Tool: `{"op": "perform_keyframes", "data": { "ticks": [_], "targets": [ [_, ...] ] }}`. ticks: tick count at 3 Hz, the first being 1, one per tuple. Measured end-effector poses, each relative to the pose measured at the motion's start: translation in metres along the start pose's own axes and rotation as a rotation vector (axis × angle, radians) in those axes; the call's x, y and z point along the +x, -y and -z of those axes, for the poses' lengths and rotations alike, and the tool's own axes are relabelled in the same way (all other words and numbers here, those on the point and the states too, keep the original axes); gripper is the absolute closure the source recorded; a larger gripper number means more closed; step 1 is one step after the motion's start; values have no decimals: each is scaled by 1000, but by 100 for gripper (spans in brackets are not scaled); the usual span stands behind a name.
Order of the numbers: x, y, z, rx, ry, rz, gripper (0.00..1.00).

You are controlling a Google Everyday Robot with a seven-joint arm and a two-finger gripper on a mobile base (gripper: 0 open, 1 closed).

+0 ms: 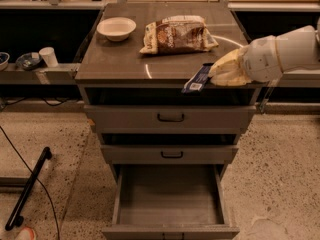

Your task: Place rxbar blueberry into bottom drawer

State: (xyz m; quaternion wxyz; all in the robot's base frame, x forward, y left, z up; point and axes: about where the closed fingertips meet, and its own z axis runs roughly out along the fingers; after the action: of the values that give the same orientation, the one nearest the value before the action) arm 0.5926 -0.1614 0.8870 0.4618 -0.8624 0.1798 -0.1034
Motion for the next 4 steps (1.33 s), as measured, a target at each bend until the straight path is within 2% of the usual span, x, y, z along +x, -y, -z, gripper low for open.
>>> {"op": "perform_keyframes", "data": {
  "ticks": [1, 2, 3, 4],
  "targets": [
    [-62, -27, -35, -187, 139, 274, 100],
    [-88, -55, -51, -338, 194, 411, 100],
    [-90, -61, -53, -354, 200, 415, 100],
    [-91, -76, -60, -319, 240, 371, 100]
  ]
}}
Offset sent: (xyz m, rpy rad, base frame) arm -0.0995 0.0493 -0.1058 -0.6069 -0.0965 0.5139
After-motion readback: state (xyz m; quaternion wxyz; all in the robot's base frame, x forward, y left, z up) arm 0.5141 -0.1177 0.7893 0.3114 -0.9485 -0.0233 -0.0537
